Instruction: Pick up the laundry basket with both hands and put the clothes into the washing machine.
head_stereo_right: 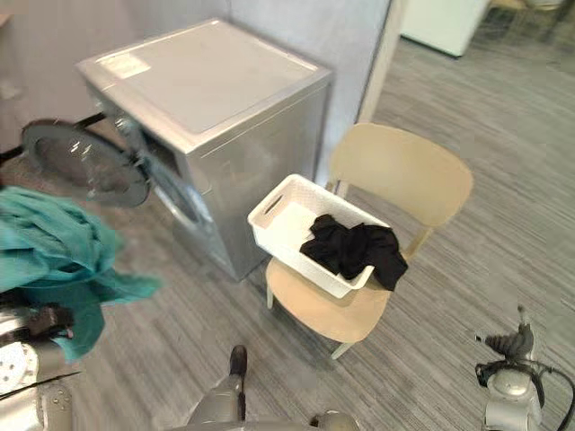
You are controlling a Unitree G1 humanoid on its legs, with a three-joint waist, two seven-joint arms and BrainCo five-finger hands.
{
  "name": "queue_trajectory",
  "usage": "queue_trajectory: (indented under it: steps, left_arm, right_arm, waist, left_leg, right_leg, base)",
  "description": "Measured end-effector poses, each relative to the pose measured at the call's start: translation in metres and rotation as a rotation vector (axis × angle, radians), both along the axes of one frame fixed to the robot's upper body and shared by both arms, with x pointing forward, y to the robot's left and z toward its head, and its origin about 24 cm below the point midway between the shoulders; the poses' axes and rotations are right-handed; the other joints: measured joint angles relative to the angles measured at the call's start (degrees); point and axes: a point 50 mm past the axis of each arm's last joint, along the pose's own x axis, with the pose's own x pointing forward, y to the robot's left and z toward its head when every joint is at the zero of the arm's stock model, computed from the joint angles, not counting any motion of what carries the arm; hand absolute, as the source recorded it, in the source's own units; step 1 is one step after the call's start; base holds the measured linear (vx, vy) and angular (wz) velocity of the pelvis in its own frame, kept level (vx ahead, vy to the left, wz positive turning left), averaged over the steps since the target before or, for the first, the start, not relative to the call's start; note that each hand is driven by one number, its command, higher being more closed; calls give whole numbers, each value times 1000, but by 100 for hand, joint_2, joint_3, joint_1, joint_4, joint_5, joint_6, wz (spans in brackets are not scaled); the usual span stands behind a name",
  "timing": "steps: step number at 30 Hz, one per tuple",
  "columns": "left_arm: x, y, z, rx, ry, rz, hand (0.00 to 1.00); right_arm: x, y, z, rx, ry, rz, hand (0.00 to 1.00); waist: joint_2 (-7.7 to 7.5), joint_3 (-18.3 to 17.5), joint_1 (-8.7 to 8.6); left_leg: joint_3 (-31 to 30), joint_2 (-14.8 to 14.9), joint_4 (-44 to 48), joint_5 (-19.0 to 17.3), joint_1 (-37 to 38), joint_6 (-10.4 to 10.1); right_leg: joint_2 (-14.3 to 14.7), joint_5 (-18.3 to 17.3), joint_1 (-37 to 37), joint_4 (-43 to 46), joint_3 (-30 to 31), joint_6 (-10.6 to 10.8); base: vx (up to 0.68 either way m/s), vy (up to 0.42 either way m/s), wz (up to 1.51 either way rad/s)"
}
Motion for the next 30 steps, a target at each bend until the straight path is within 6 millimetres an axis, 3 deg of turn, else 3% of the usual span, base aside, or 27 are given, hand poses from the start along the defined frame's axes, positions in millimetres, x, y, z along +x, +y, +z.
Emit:
queue_trajectory:
  steps: [1,2,4,7,9,10,12,13,14,16,19,20,22,24,25,27,28,30]
  left_arm:
    - [1,-2,-2,-11,2,-13,100]
    - [4,-8,-3,-24,2,-45,100]
    - [12,-21,-4,-30,-1,-125,100]
    - [23,-34,0,-42,-30,-207,100]
    - [21,-29,2,-43,-31,-189,100]
    - [19,-23,3,-25,-24,-176,100]
    - [15,-22,1,-18,3,-181,100]
    - [12,-24,4,-2,7,-195,100]
    - [11,-28,10,20,-9,-215,100]
    - [12,-37,18,36,-39,-258,100]
    - [23,-55,20,10,-69,-342,100]
    - [29,-65,22,-6,-91,-394,100]
    - [35,-79,24,-36,-115,-446,100]
    - [37,-92,19,-107,-129,-472,100]
    - [36,-95,15,-133,-120,-476,100]
    - [31,-105,5,-189,-97,-498,100]
    - [28,-107,-1,-223,-77,-494,100]
    - [27,-108,-3,-242,-75,-495,100]
  right_arm:
    - [-7,2,-8,33,26,-21,0]
    - [-23,6,-21,88,75,-54,0]
    - [-54,14,-42,169,137,-134,0]
    - [-94,35,-69,313,162,-307,0]
    - [-111,55,-85,409,169,-401,0]
    - [-119,76,-97,479,192,-431,0]
    - [-128,103,-108,554,231,-427,0]
    - [-128,119,-114,595,259,-391,0]
    - [-125,132,-118,641,276,-354,0]
    - [-115,143,-121,661,298,-273,0]
    - [-114,151,-120,659,303,-215,0]
    - [-116,153,-121,671,313,-212,0]
    - [-121,159,-123,703,328,-212,0]
    - [-128,168,-124,723,387,-155,0]
    - [-129,170,-125,728,397,-140,0]
    - [-131,169,-124,718,421,-113,0]
    - [-130,163,-122,684,444,-74,0]
    - [-111,155,-118,622,413,-10,0]
  waist:
    - [-63,52,-6]
    - [-82,148,-57]
    - [41,166,-239]
    - [317,196,-391]
    - [449,280,-357]
    - [362,362,-306]
    - [286,462,-215]
    - [231,518,-208]
    - [221,540,-231]
    - [234,548,-244]
    - [228,545,-295]
    - [221,543,-408]
    - [192,533,-462]
    - [120,479,-619]
    - [209,488,-611]
    - [421,571,-587]
    - [533,521,-489]
    - [460,472,-413]
  left_leg:
    - [97,-32,567,-515,-94,293]
    - [394,14,1472,-1355,-55,593]
    - [1151,412,2194,-2162,187,618]
    - [1771,763,1982,-2317,377,449]
    - [1639,619,1615,-2520,467,136]
    - [1561,372,1758,-2638,465,204]
    - [1366,136,2217,-3061,520,329]
    - [1226,-7,2306,-3203,588,446]
    - [1068,-136,2256,-3236,632,526]
    - [941,-163,2110,-3213,728,593]
    - [793,-263,1765,-3207,1143,602]
    - [689,-319,1662,-3216,1296,608]
    - [594,-399,1608,-3303,1446,620]
    - [313,-477,2012,-3785,1607,488]
    - [333,-363,2095,-3891,1739,443]
    - [731,231,4302,-3780,1144,419]
    - [914,710,5516,-3163,635,514]
    - [1082,973,6020,-3320,269,576]
  right_leg:
    - [-71,32,20,-10,-105,-20]
    - [-205,75,182,-80,-381,-23]
    - [-335,133,430,-236,-979,56]
    - [-448,248,490,-388,-1777,249]
    - [-626,193,485,-171,-2121,403]
    - [-931,41,532,182,-2107,573]
    - [-1137,12,444,911,-1225,509]
    - [-1229,133,108,1619,-307,313]
    - [-1100,103,-199,2102,318,359]
    - [-720,-134,-661,2511,782,235]
    - [-44,-216,-1043,1905,1660,205]
    - [92,-165,-1099,1393,1920,277]
    - [99,-36,-1173,790,1839,211]
    - [4,292,-898,542,1597,148]
    - [44,266,-771,587,1458,114]
    - [179,162,-377,722,1162,65]
    - [372,-16,-133,736,1122,-29]
    - [380,-141,150,685,1122,-55]
  base:
    - [-139,-118,132]
    - [-75,-100,112]
    - [-114,-53,144]
    - [-105,84,167]
    - [-41,188,118]
    - [10,247,83]
    - [88,315,75]
    - [119,263,77]
    - [65,139,75]
    - [109,106,48]
    - [157,96,32]
    - [262,14,68]
    - [246,-27,57]
    - [358,-142,68]
    - [570,-183,61]
    - [437,-127,18]
    - [459,-113,-14]
    - [497,-87,-16]
